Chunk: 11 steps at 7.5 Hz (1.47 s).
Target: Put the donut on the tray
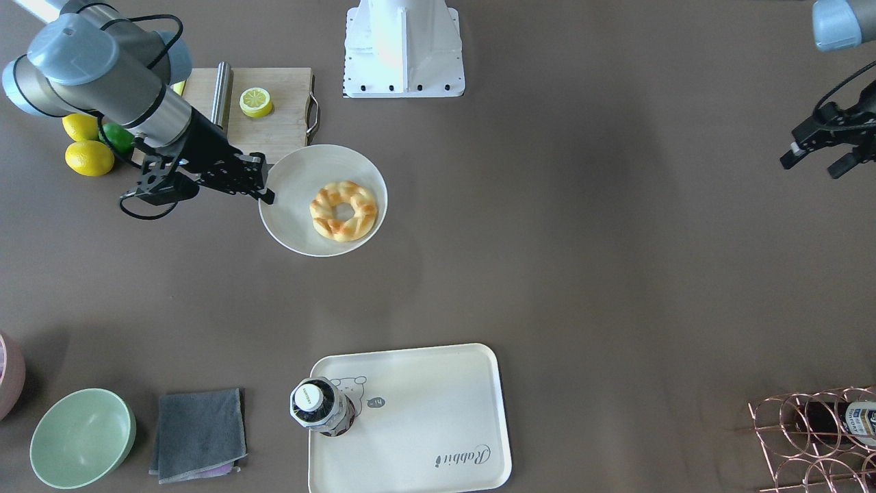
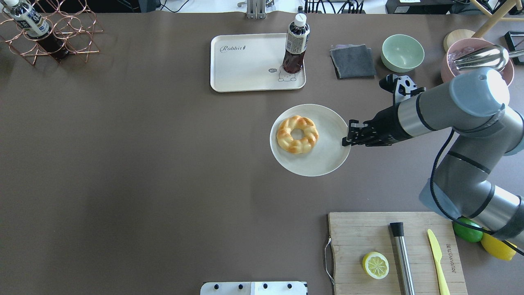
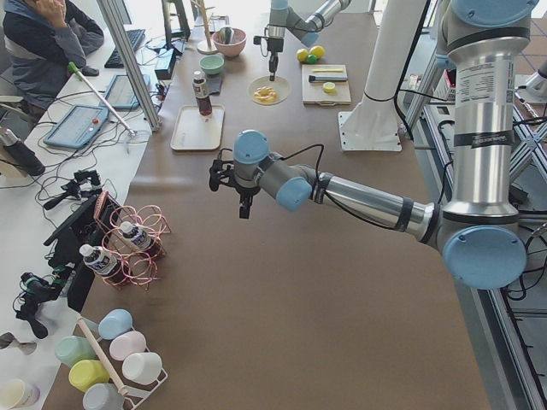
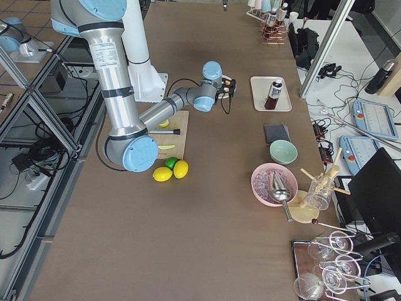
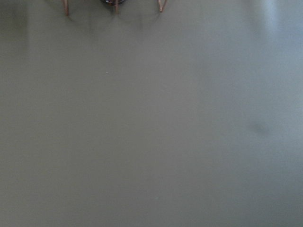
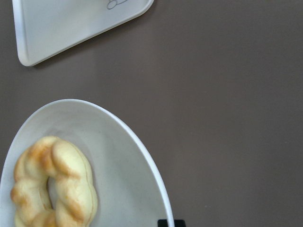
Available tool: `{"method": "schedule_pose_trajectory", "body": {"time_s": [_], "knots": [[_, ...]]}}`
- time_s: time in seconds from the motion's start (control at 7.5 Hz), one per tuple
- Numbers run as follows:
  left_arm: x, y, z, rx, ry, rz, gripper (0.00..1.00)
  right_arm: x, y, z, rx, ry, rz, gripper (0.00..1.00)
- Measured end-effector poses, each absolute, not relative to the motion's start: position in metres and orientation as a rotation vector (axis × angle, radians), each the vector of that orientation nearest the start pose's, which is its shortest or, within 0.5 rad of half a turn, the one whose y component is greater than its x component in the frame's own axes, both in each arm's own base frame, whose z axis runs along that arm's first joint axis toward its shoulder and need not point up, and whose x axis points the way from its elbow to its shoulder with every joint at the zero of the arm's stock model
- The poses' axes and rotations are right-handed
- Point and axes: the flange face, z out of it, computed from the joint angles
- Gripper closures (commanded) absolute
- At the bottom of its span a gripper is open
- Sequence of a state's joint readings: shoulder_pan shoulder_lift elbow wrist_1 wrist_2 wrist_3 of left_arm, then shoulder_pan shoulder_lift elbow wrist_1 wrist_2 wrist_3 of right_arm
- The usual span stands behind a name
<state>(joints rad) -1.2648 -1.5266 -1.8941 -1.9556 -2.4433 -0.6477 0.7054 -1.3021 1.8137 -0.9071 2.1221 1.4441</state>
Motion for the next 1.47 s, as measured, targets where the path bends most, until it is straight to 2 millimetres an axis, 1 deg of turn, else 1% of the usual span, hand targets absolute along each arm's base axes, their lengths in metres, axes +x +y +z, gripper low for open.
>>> {"method": "schedule_pose_trajectory", "body": {"time_s": [0.13, 0.27, 0.4, 0.53, 0.67, 0.8, 0.93, 1.07, 1.33, 1.47], "knots": [[0.14, -0.485, 0.428, 0.116, 1.071, -0.04, 0.04, -0.407, -0.428, 0.296, 0.018, -1.245, 0.205, 1.0], [0.183, -0.493, 0.388, 0.078, 1.107, -0.063, 0.07, -0.427, -0.426, 0.27, 0.017, -1.238, 0.23, 1.0], [0.217, -0.495, 0.358, 0.06, 1.127, -0.08, 0.09, -0.445, -0.425, 0.246, 0.014, -1.23, 0.255, 1.0], [0.254, -0.497, 0.331, 0.049, 1.138, -0.097, 0.13, -0.46, -0.426, 0.226, 0.015, -1.228, 0.271, 1.0], [0.287, -0.499, 0.309, 0.039, 1.146, -0.107, 0.15, -0.471, -0.425, 0.211, 0.015, -1.232, 0.282, 1.0], [0.314, -0.495, 0.292, 0.026, 1.156, -0.111, 0.16, -0.48, -0.422, 0.199, 0.015, -1.241, 0.284, 1.0], [0.33, -0.491, 0.282, 0.017, 1.165, -0.105, 0.19, -0.487, -0.418, 0.188, 0.015, -1.254, 0.278, 1.0], [0.34, -0.486, 0.275, 0.011, 1.171, -0.096, 0.2, -0.492, -0.413, 0.177, 0.016, -1.266, 0.269, 1.0], [0.349, -0.476, 0.267, 0.004, 1.184, -0.075, 0.24, -0.497, -0.413, 0.166, 0.027, -1.275, 0.27, 1.0], [0.351, -0.472, 0.264, 0.0, 1.188, -0.07, 0.26, -0.5, -0.416, 0.161, 0.035, -1.276, 0.275, 1.0]]}}
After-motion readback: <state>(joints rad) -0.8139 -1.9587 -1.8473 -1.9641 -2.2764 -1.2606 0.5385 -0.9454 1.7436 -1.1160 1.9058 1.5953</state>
